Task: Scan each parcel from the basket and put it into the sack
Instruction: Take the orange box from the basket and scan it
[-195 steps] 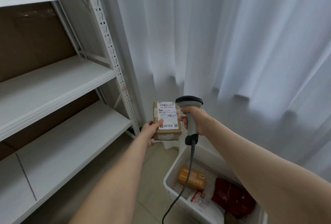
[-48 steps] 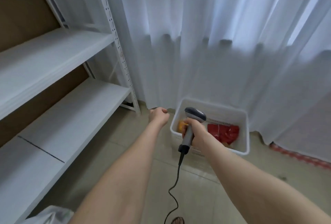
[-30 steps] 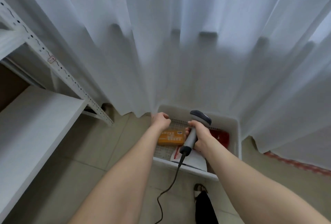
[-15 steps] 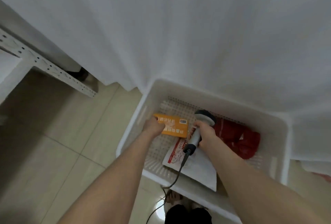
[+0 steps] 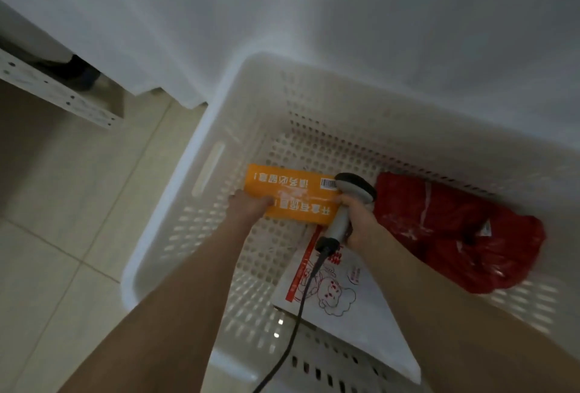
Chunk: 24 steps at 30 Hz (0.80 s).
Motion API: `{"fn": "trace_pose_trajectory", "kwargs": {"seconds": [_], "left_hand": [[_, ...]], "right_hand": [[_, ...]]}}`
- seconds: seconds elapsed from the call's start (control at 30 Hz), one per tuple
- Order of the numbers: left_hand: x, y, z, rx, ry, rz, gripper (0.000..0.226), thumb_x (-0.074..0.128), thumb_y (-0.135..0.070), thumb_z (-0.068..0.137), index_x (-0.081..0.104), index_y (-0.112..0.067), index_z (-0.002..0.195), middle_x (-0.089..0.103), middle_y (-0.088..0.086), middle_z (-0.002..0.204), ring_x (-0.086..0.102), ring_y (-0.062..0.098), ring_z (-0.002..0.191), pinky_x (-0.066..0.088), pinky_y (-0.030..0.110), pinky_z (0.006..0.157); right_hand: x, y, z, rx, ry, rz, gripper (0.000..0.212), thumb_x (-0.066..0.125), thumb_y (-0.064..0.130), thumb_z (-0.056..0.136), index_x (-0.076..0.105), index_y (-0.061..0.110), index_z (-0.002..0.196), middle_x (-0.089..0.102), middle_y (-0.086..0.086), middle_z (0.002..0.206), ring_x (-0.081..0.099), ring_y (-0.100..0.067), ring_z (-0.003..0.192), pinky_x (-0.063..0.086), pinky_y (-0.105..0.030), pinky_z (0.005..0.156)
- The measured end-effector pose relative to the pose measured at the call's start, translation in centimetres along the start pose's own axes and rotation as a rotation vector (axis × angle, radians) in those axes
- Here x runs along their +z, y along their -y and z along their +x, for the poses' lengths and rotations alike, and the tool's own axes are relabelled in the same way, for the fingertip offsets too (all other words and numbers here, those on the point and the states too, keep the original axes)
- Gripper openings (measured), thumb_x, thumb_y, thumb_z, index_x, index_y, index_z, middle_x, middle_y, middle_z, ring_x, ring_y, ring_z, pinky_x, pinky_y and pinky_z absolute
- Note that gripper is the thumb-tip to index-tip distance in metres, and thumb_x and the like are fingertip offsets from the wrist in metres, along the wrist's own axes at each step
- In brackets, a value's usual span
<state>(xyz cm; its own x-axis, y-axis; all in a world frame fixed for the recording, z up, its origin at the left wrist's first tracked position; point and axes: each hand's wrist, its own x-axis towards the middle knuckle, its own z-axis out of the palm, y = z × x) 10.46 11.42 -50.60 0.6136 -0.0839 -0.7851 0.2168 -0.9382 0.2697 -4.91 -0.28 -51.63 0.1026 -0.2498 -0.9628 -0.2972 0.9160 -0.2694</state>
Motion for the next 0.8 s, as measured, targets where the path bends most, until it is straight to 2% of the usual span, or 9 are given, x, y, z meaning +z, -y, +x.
{"fn": "trace_pose_trajectory", "kwargs": {"seconds": [0.1,0.23,0.37,0.43,0.5,0.57,0.63,0.73,0.8], "left_hand": [[-0.9,-0.7,-1.1,-0.015,-0.043,-0.047,0.083,0.068,-0.044,0.071,0.039,-0.006,0.139,0.04,0.017,0.14,0.048,0.035,0.12,0.044,0.042,0.101],[-3.4,-3.2,-6.5,0.032,-0.097,-0.258,0.057,0.064,-0.032,0.084,0.042,-0.007,0.131,0.047,0.015,0.131,0.053,0.032,0.11,0.047,0.042,0.092],[-7.9,-6.3,-14.2,0.058,-0.086,-0.439,0.049,0.06,-0.034,0.089,0.045,-0.007,0.126,0.057,0.012,0.117,0.056,0.026,0.094,0.052,0.046,0.089],[-10.9,-8.1,-18.6,0.092,-0.084,-0.465,0.055,0.06,-0.043,0.087,0.046,-0.012,0.129,0.056,0.007,0.114,0.058,0.026,0.097,0.054,0.046,0.087],[-13.9,-9.7,-23.1,0.124,-0.079,-0.455,0.068,0.056,-0.062,0.078,0.048,-0.02,0.131,0.055,0.005,0.122,0.059,0.028,0.103,0.053,0.048,0.089],[-16.9,-11.1,-27.1,0.133,-0.062,-0.454,0.072,0.049,-0.076,0.069,0.055,-0.024,0.119,0.057,0.007,0.122,0.061,0.03,0.101,0.051,0.048,0.091],[-19.9,-12.4,-30.9,0.132,-0.068,-0.505,0.075,0.042,-0.084,0.061,0.056,-0.023,0.102,0.063,0.007,0.112,0.063,0.03,0.099,0.05,0.048,0.092],[-23.9,-13.5,-35.5,0.07,-0.051,-0.651,0.098,0.045,-0.09,0.038,0.062,-0.017,0.101,0.071,0.007,0.099,0.069,0.029,0.087,0.053,0.051,0.086],[-26.1,-13.6,-38.5,0.009,0.017,-0.74,0.098,0.057,-0.085,0.03,0.064,-0.02,0.103,0.073,0.006,0.093,0.072,0.03,0.079,0.055,0.05,0.079]], "right_hand": [[-0.8,1.1,-2.0,-0.032,0.024,0.038,0.017,0.067,0.011,0.084,0.06,0.009,0.099,0.068,-0.014,0.099,0.066,-0.031,0.093,0.053,-0.05,0.092],[-2.2,3.3,-7.1,-0.101,0.002,0.089,0.043,0.071,0.014,0.075,0.06,0.007,0.116,0.07,-0.017,0.107,0.069,-0.035,0.096,0.054,-0.055,0.089],[-3.0,6.0,-16.1,-0.168,-0.051,0.154,0.036,0.07,0.014,0.077,0.058,0.009,0.111,0.068,-0.015,0.107,0.068,-0.032,0.096,0.054,-0.052,0.09],[-3.4,7.2,-21.4,-0.197,-0.07,0.176,0.034,0.069,0.009,0.079,0.057,0.008,0.111,0.066,-0.015,0.107,0.066,-0.031,0.097,0.053,-0.051,0.092],[-3.7,8.1,-26.6,-0.226,-0.083,0.191,0.037,0.069,0.005,0.078,0.058,0.005,0.113,0.066,-0.016,0.107,0.066,-0.032,0.096,0.054,-0.05,0.091],[-4.0,8.9,-31.6,-0.249,-0.095,0.208,0.046,0.07,0.003,0.074,0.057,0.002,0.118,0.067,-0.018,0.108,0.067,-0.033,0.096,0.055,-0.051,0.088],[-4.2,9.6,-36.3,-0.268,-0.096,0.237,0.048,0.069,0.001,0.073,0.058,0.002,0.119,0.068,-0.018,0.106,0.067,-0.033,0.093,0.055,-0.051,0.087],[-4.8,10.4,-43.3,-0.285,-0.032,0.264,0.035,0.066,-0.001,0.075,0.061,0.004,0.109,0.068,-0.017,0.1,0.066,-0.034,0.091,0.053,-0.052,0.089],[-5.5,10.8,-47.2,-0.293,0.029,0.26,0.024,0.065,0.001,0.078,0.063,0.008,0.1,0.068,-0.016,0.101,0.065,-0.034,0.096,0.052,-0.052,0.092]]}}
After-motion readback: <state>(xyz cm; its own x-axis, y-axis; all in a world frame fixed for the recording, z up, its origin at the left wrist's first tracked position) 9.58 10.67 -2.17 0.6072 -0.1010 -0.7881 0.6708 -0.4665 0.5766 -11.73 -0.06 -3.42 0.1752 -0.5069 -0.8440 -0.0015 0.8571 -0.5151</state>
